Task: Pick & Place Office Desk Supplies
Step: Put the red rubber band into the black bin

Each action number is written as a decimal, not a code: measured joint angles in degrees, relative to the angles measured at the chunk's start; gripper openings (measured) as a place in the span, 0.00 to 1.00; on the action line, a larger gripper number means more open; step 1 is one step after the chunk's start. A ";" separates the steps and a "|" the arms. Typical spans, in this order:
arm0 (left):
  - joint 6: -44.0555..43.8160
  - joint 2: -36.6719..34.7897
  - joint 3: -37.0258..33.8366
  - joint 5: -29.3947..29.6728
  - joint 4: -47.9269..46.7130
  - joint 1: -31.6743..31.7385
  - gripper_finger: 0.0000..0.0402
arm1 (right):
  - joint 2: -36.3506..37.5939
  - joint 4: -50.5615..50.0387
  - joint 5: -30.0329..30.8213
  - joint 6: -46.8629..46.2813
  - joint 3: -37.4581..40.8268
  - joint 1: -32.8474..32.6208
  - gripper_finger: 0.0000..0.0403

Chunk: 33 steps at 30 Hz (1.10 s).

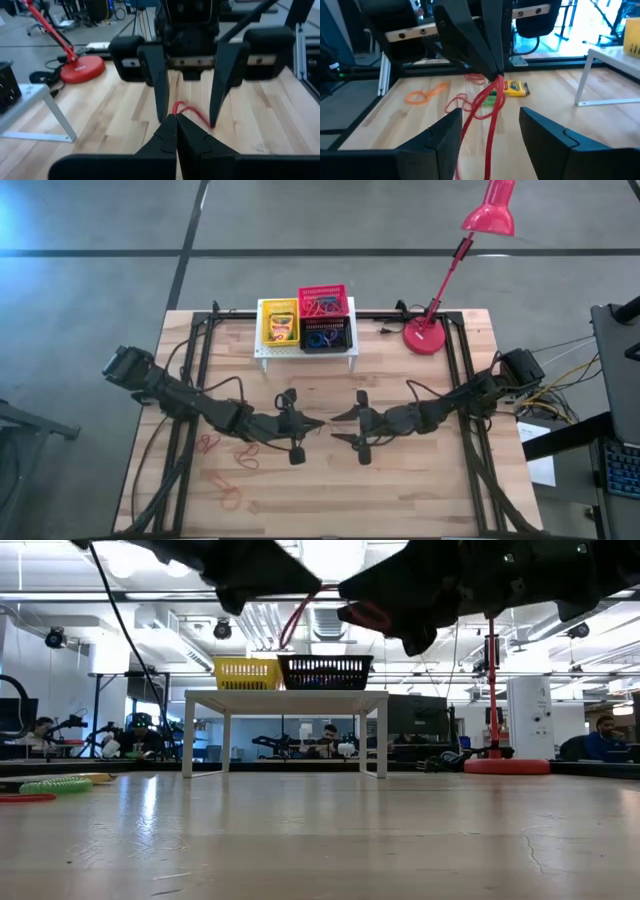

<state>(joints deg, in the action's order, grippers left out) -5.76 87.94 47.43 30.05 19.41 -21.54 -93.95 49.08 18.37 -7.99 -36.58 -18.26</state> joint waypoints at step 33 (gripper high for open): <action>-1.24 -0.04 1.45 2.12 7.05 0.00 0.00 | 0.02 -0.21 1.27 3.68 -5.15 0.81 0.07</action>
<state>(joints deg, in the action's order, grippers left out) -7.00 87.90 48.88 32.16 26.46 -21.54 -93.93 48.87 19.64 -4.32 -41.74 -17.45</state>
